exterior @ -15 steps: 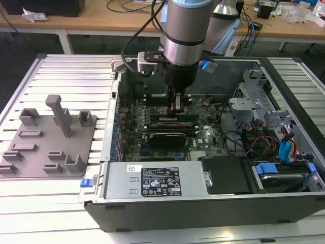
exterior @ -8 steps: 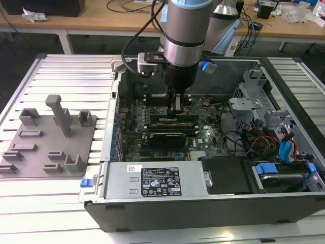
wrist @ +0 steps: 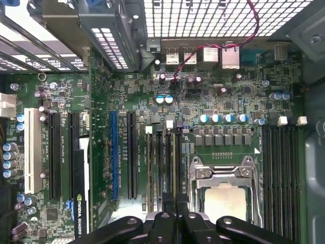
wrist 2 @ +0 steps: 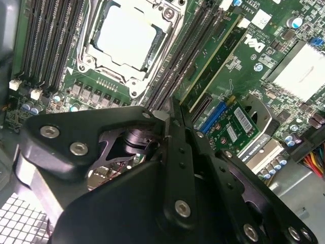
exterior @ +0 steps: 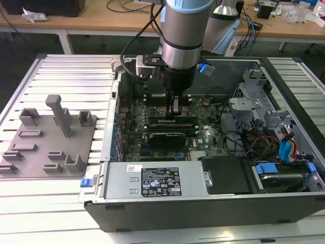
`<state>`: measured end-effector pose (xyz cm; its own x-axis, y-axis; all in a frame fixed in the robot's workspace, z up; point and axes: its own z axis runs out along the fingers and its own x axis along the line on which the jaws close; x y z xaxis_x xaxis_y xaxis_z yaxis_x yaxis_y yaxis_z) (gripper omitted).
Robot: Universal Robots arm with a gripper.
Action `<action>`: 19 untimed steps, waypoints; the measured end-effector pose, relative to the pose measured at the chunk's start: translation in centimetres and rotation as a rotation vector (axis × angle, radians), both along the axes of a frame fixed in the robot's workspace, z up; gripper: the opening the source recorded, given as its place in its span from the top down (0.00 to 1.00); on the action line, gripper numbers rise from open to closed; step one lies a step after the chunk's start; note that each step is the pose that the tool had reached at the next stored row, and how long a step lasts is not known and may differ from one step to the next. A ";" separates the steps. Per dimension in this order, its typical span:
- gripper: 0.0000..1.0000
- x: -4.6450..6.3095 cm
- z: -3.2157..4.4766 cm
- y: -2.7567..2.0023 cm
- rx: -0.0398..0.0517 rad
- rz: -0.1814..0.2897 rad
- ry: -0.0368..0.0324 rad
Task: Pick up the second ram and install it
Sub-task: 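Insert the second ram into the second slot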
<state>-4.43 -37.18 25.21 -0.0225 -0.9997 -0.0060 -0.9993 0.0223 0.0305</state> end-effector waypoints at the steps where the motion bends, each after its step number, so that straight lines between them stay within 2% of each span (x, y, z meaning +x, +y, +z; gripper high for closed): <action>1: 0.91 0.0 -0.10 0.00 0.0000 0.000 0.0000; 9: 0.91 0.0 -0.83 0.00 0.0001 0.000 -0.0001; 19: 0.91 0.0 -1.18 0.00 -0.0002 0.018 0.0001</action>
